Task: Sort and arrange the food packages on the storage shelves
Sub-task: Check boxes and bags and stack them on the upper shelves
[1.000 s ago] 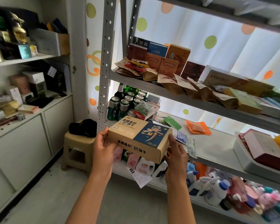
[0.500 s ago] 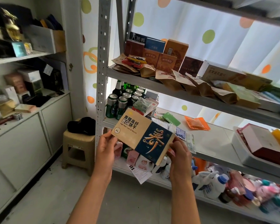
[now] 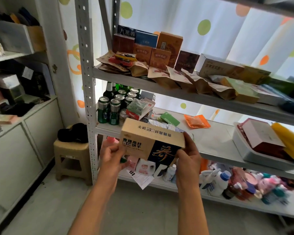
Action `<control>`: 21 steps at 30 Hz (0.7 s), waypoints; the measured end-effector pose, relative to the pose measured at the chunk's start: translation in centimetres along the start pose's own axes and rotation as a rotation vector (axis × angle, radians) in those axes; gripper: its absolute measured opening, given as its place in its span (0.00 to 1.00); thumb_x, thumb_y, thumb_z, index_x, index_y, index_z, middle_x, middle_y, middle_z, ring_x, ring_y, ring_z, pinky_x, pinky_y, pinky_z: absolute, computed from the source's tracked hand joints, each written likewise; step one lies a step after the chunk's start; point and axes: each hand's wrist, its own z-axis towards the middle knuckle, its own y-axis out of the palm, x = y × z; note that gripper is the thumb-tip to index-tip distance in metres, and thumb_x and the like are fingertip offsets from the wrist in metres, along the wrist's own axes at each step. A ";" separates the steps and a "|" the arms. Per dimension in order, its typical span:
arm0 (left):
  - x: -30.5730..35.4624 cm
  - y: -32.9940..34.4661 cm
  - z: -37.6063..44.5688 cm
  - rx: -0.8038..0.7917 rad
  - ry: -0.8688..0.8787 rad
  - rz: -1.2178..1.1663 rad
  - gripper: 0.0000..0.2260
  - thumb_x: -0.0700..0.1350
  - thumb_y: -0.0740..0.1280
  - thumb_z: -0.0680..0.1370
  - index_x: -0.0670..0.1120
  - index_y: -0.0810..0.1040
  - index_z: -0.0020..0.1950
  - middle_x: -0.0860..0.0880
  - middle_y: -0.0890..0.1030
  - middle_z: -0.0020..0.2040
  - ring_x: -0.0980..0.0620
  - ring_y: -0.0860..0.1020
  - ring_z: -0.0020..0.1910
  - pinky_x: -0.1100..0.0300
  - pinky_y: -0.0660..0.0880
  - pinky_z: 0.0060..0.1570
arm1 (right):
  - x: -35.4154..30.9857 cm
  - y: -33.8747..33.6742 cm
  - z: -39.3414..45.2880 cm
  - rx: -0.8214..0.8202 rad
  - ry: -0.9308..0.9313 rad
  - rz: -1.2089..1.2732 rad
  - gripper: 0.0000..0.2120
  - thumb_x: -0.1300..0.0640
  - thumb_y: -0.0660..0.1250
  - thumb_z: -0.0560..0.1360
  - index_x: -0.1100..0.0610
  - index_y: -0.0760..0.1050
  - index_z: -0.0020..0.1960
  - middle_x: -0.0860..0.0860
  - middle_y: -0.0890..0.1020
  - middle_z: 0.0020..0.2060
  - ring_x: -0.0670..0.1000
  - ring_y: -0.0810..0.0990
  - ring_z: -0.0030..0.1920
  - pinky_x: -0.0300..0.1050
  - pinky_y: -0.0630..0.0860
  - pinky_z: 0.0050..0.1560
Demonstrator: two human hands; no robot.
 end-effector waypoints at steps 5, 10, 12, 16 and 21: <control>3.3 1.9 0.6 -0.056 0.068 0.274 0.25 0.67 0.69 0.68 0.64 0.71 0.62 0.58 0.78 0.58 0.47 0.77 0.63 0.42 0.76 0.59 | -1.8 0.0 1.1 -0.034 -0.065 -0.018 0.26 0.71 0.60 0.80 0.49 0.73 0.71 0.48 0.82 0.61 0.43 0.84 0.53 0.36 0.81 0.40; 7.3 6.6 2.7 -0.217 0.213 0.526 0.29 0.64 0.64 0.75 0.71 0.57 0.74 0.61 0.71 0.68 0.56 0.70 0.65 0.48 0.66 0.66 | -5.9 0.3 4.6 0.005 -0.113 0.032 0.26 0.69 0.61 0.78 0.47 0.73 0.72 0.50 0.80 0.59 0.51 0.80 0.59 0.38 0.82 0.42; 9.4 8.4 3.7 -0.291 0.267 0.497 0.24 0.54 0.64 0.80 0.68 0.60 0.72 0.66 0.73 0.62 0.65 0.71 0.57 0.60 0.66 0.59 | -7.9 0.3 6.3 -0.007 -0.155 0.064 0.28 0.70 0.62 0.77 0.49 0.72 0.73 0.52 0.80 0.60 0.53 0.80 0.59 0.38 0.82 0.45; 12.7 11.7 7.4 -0.348 0.382 0.514 0.19 0.49 0.63 0.82 0.63 0.66 0.71 0.66 0.77 0.58 0.65 0.75 0.55 0.66 0.73 0.46 | -11.9 0.8 9.6 -0.046 -0.264 0.033 0.30 0.69 0.65 0.76 0.49 0.69 0.75 0.50 0.80 0.59 0.51 0.82 0.58 0.39 0.83 0.47; 16.7 16.0 11.5 -0.351 0.533 0.618 0.12 0.48 0.63 0.82 0.60 0.73 0.64 0.68 0.78 0.54 0.72 0.75 0.51 0.74 0.71 0.43 | -17.0 1.2 15.6 -0.103 -0.346 -0.025 0.33 0.68 0.70 0.75 0.52 0.68 0.76 0.51 0.80 0.59 0.49 0.82 0.55 0.35 0.81 0.42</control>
